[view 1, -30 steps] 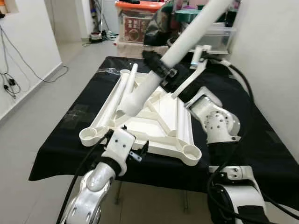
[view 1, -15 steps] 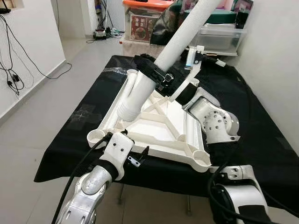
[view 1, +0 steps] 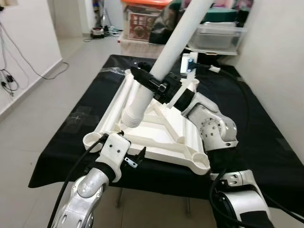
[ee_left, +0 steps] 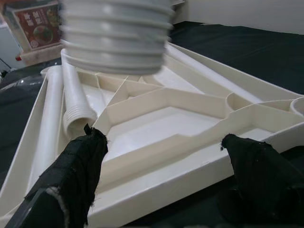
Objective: Building children table
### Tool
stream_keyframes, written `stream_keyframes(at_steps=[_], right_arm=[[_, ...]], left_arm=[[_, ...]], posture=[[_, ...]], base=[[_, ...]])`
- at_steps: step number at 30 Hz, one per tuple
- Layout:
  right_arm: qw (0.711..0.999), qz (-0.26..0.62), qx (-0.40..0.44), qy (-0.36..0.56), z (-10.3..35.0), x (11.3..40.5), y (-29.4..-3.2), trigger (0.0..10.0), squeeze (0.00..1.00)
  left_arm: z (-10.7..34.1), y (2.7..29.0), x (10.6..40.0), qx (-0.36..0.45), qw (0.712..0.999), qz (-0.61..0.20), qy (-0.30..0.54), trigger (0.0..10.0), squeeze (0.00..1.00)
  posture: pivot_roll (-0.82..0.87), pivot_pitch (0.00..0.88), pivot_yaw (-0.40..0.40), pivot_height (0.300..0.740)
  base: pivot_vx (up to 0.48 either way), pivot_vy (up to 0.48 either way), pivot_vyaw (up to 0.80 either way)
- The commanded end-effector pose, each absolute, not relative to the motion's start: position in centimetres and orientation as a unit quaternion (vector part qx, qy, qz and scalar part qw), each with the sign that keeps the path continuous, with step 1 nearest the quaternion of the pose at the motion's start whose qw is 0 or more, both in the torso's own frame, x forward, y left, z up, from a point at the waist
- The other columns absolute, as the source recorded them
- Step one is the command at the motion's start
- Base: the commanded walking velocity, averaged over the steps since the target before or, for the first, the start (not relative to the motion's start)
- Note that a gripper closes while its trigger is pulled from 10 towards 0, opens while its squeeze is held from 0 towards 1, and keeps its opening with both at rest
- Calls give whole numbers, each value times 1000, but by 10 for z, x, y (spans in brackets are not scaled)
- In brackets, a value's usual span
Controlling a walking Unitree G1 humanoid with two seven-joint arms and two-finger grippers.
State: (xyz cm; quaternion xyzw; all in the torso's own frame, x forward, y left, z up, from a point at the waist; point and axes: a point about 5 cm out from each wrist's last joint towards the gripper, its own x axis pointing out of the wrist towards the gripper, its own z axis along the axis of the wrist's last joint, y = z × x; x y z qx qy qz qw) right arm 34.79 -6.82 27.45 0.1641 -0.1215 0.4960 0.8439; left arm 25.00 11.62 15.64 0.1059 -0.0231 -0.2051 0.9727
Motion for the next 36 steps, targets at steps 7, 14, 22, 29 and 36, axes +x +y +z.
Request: stream_keyframes(at_steps=[7, 14, 22, 29, 36], right_arm=[[905, 382, 132, -131, 264, 358, -99, 10000, 0], [942, 287, 134, -108, 248, 368, -122, 10000, 0], [953, 257, 127, -91, 237, 370, -126, 10000, 0], [955, 256, 119, -91, 232, 369, -122, 10000, 0], [957, 254, 101, -96, 231, 369, -121, 10000, 0]], left_arm=[[159, 113, 256, 90, 975, -202, -32, 10000, 0], [160, 119, 258, 59, 984, -166, -30, 10000, 0], [161, 129, 261, 44, 989, -142, -21, 10000, 0], [161, 131, 263, 44, 989, -137, -23, 10000, 0], [163, 138, 264, 44, 992, -115, -38, 10000, 0]], posture=[[101, 0, -59, 740], [102, 0, -63, 740], [115, 0, -72, 740], [109, 0, -70, 740], [114, 0, -75, 740]], base=[[0, -69, 0], [0, 0, -229], [0, 451, -794], [0, 480, -114], [0, 343, -571]])
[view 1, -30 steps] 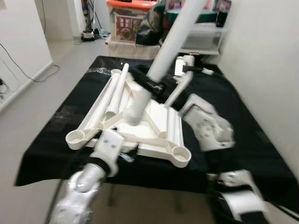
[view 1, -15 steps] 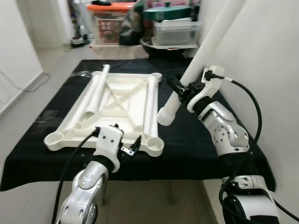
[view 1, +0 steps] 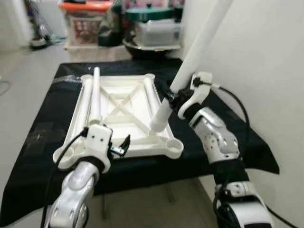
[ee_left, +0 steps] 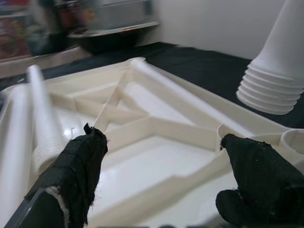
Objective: Building children table
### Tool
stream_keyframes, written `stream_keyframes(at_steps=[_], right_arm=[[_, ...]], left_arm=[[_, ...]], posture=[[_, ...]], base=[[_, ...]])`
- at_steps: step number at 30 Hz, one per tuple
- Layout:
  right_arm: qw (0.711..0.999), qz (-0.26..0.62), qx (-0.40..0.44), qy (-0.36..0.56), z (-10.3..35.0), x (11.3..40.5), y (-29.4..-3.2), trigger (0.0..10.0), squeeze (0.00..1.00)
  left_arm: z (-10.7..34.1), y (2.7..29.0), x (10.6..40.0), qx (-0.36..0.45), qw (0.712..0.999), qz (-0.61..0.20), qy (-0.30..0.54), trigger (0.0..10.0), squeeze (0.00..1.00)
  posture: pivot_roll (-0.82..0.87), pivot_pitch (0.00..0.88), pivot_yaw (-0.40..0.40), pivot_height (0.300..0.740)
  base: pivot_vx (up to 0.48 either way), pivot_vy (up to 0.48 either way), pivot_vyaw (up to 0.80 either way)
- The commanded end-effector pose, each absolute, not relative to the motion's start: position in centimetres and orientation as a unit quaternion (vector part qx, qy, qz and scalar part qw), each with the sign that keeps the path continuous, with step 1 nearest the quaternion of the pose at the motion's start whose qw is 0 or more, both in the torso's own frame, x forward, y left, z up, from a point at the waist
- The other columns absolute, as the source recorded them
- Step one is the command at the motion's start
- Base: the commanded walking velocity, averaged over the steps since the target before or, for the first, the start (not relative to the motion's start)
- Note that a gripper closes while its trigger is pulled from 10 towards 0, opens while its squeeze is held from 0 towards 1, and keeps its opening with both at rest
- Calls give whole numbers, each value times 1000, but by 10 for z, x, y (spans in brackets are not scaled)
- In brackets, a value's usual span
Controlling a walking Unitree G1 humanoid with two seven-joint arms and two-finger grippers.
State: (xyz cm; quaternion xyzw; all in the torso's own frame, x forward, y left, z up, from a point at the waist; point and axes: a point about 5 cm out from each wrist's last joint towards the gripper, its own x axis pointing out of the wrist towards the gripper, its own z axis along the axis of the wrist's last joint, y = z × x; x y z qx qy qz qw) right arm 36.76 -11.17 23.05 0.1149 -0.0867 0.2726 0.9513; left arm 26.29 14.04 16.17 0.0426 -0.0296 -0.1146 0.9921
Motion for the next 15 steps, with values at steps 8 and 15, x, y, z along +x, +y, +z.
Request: stream_keyframes(at_steps=[8, 15], right_arm=[[958, 257, 84, -98, 228, 368, -119, 10000, 0], [956, 264, 67, -105, 226, 366, -120, 10000, 0]], left_arm=[[167, 142, 264, 39, 992, -105, -52, 10000, 0], [164, 140, 267, 43, 993, -98, -45, 10000, 0]], posture=[[114, 0, -76, 740], [107, 0, -71, 740]], base=[[0, 0, 0], [0, 0, -420]])
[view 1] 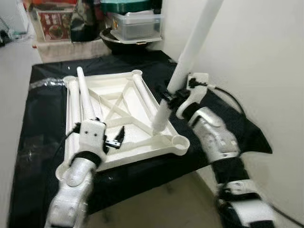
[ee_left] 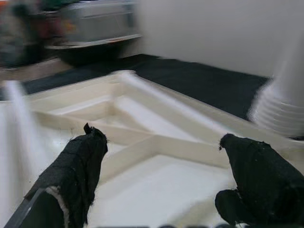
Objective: Building children table
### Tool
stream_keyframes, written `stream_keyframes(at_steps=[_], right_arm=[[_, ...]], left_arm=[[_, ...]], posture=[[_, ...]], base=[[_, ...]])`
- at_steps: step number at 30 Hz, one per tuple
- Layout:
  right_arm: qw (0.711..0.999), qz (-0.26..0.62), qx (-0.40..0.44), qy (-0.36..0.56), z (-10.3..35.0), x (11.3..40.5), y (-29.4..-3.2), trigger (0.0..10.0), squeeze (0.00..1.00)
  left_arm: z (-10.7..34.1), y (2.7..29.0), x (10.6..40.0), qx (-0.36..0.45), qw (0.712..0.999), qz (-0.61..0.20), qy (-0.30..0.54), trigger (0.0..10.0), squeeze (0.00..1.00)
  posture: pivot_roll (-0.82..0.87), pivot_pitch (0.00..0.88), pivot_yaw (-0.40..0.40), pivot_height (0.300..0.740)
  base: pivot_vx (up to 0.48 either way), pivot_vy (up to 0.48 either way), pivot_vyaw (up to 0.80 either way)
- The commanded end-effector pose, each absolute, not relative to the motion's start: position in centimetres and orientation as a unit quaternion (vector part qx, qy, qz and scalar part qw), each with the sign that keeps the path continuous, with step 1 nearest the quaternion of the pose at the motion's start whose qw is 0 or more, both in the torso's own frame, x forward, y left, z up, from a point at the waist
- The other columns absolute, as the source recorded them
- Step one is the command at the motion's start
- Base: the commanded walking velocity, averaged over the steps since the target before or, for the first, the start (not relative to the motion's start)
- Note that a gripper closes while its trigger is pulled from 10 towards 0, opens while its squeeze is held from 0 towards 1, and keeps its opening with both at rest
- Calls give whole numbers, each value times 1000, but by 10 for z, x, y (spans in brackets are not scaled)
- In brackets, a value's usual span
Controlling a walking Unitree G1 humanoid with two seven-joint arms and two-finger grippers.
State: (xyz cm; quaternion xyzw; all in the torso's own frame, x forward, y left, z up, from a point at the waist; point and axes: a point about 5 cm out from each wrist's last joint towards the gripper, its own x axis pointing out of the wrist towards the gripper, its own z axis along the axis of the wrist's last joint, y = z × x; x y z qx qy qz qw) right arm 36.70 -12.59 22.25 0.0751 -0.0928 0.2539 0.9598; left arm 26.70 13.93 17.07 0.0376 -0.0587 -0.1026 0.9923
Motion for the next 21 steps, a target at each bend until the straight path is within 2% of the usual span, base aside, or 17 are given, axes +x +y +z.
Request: stream_keyframes(at_steps=[1, 5, 9, 21], right_arm=[[956, 264, 67, -105, 226, 366, -120, 10000, 0], [956, 265, 68, -104, 225, 366, -119, 10000, 0], [956, 265, 66, -105, 225, 366, -118, 10000, 0], [955, 271, 57, -107, 227, 367, -117, 10000, 0]], left_arm=[[164, 140, 267, 43, 993, -98, -45, 10000, 0], [162, 138, 268, 53, 992, -102, -43, 10000, 0], [161, 137, 268, 55, 993, -98, -43, 10000, 0], [164, 143, 269, 40, 995, -74, -48, 10000, 0]], posture=[[107, 0, -71, 740], [104, 0, -72, 740], [101, 0, -78, 740], [105, 0, -87, 740]], base=[[0, 0, 0], [0, 0, 0], [0, -465, 0], [0, 0, 0]])
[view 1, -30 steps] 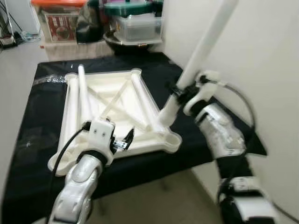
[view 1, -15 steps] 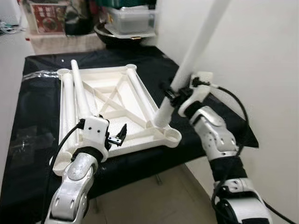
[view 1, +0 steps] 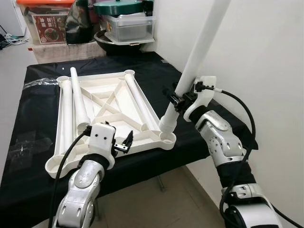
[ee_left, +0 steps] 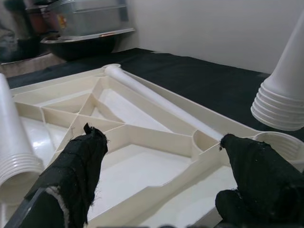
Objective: Building children table
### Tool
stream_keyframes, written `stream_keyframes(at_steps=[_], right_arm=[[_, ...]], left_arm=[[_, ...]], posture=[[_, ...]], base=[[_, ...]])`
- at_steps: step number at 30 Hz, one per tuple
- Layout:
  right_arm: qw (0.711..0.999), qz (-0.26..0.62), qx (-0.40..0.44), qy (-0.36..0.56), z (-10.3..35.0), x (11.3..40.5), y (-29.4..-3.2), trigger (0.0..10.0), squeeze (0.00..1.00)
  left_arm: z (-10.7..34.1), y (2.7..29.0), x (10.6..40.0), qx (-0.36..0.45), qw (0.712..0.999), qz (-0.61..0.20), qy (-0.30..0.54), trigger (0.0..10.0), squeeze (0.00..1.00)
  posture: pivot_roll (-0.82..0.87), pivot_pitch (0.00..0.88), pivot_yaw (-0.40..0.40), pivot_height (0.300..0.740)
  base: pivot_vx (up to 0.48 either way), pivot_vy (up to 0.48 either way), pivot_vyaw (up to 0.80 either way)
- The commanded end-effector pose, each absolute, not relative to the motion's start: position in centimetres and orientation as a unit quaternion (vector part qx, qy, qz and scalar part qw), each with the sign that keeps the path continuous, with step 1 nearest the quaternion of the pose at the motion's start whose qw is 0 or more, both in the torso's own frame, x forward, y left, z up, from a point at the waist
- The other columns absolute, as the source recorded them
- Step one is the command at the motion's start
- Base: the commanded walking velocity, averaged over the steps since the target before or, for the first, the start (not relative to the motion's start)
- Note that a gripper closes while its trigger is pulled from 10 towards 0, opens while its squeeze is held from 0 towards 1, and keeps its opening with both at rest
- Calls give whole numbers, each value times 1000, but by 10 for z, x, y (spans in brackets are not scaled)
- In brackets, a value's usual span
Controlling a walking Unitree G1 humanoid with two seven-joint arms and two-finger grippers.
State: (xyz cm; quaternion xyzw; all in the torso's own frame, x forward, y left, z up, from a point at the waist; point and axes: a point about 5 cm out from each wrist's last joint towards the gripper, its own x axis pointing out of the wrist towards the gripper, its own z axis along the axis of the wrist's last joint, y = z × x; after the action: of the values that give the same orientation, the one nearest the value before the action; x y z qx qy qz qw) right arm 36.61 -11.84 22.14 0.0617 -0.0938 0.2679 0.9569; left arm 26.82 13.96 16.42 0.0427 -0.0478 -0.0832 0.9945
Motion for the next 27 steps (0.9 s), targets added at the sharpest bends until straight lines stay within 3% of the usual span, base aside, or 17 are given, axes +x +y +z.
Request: stream_keyframes(at_steps=[1, 7, 20, 27], right_arm=[[955, 271, 55, -107, 227, 367, -117, 10000, 0], [955, 272, 51, -109, 227, 367, -116, 10000, 0], [954, 274, 51, -108, 225, 366, -114, 10000, 0], [954, 276, 49, -110, 226, 366, -114, 10000, 0]], left_arm=[[164, 144, 270, 37, 996, -68, -48, 10000, 0], [165, 148, 272, 32, 997, -55, -48, 10000, 0], [165, 148, 271, 33, 997, -53, -51, 10000, 0], [165, 144, 270, 33, 996, -59, -53, 10000, 0]], posture=[[104, 0, -85, 740], [104, 0, -82, 740], [106, 0, -83, 740], [104, 0, -84, 740]], base=[[0, 0, 0], [162, 0, 0], [445, 0, 0], [0, 0, 0]])
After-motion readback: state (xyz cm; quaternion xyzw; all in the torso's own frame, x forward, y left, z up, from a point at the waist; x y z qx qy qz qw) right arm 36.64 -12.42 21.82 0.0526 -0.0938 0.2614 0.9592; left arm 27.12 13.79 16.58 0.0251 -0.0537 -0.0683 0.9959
